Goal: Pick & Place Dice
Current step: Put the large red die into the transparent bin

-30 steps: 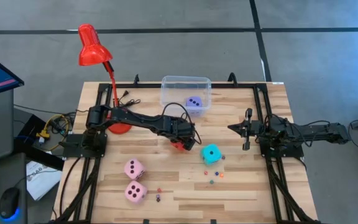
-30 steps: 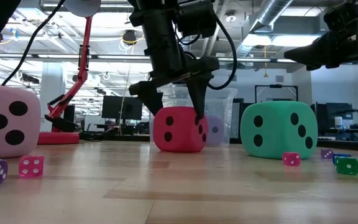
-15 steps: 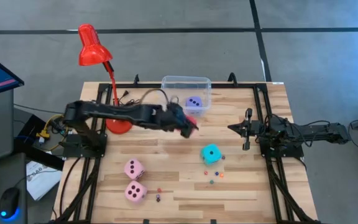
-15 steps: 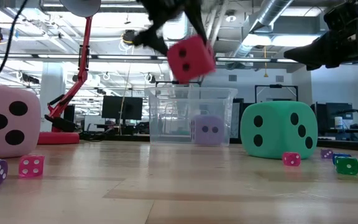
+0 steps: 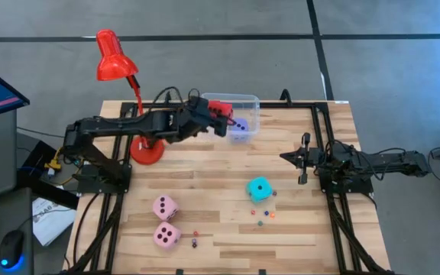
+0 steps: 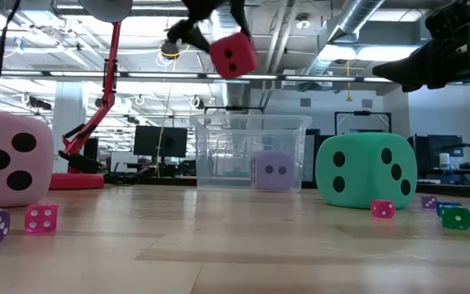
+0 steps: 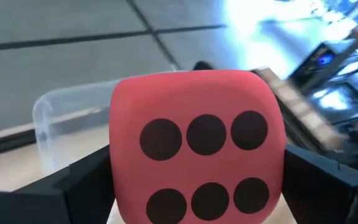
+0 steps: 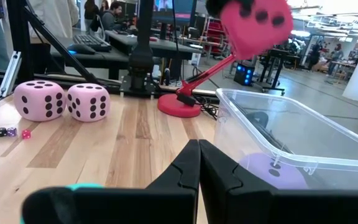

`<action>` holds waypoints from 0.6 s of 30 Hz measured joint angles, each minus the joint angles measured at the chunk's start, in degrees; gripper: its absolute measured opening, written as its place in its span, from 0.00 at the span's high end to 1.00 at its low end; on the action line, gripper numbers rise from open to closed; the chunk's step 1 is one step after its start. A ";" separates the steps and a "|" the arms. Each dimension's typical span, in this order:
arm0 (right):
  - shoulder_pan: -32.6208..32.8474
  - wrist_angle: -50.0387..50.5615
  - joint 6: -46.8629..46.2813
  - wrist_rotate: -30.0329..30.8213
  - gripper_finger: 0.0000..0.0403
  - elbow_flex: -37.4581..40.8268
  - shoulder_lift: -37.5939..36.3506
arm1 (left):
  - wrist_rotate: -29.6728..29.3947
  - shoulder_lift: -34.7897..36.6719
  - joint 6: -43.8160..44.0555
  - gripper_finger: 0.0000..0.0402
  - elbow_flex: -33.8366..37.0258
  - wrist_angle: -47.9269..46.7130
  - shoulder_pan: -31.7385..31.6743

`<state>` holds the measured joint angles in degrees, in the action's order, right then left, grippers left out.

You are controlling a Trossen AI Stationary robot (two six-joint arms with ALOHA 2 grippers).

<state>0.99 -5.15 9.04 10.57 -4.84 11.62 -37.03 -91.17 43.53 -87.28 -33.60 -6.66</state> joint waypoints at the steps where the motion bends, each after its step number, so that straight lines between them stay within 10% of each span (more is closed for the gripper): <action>1: 0.00 -0.09 0.00 0.01 1.00 0.00 -0.02 | -0.07 -0.91 0.00 0.09 0.06 -0.47 -0.92; 18: -0.94 0.74 -0.02 0.02 1.00 0.00 -0.02 | 18.82 -13.43 2.76 0.07 0.06 1.03 -12.92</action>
<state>0.05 -4.41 9.02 10.59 -4.84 11.60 -18.21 -104.60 46.29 -87.22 -32.57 -19.57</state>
